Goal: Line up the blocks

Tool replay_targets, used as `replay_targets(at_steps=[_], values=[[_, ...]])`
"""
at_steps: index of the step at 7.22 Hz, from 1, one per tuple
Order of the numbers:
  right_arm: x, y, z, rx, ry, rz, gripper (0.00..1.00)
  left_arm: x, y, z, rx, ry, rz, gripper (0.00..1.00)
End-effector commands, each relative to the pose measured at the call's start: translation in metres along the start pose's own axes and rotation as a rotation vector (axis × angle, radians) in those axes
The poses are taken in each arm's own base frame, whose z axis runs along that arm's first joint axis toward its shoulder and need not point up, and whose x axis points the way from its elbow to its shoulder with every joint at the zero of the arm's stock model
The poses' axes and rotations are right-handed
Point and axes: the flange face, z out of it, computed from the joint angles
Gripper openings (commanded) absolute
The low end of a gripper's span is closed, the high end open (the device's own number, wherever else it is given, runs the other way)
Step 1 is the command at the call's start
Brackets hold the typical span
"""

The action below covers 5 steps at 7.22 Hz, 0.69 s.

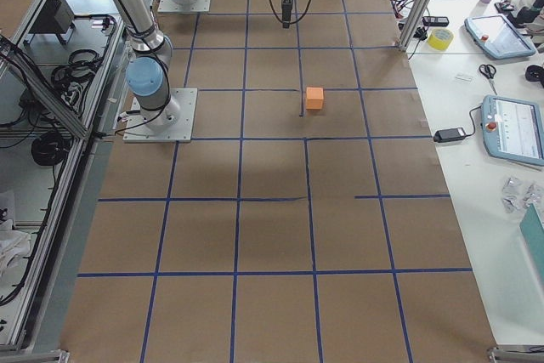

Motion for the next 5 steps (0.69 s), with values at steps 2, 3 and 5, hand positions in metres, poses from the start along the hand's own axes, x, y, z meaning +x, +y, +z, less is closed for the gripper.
replay_targets(at_steps=[2, 3, 5], values=[[0.000, -0.002, 0.011, -0.024, 0.001, 0.001, 1.00, 0.000, 0.000, 0.000, 0.001, -0.001, 0.000, 1.00], [0.001, 0.000, 0.006, -0.015, 0.006, -0.001, 1.00, 0.000, 0.000, 0.000, -0.001, -0.001, 0.000, 1.00], [0.003, 0.005, -0.003, -0.006, 0.011, 0.002, 1.00, 0.000, 0.000, 0.001, -0.002, -0.001, 0.000, 1.00]])
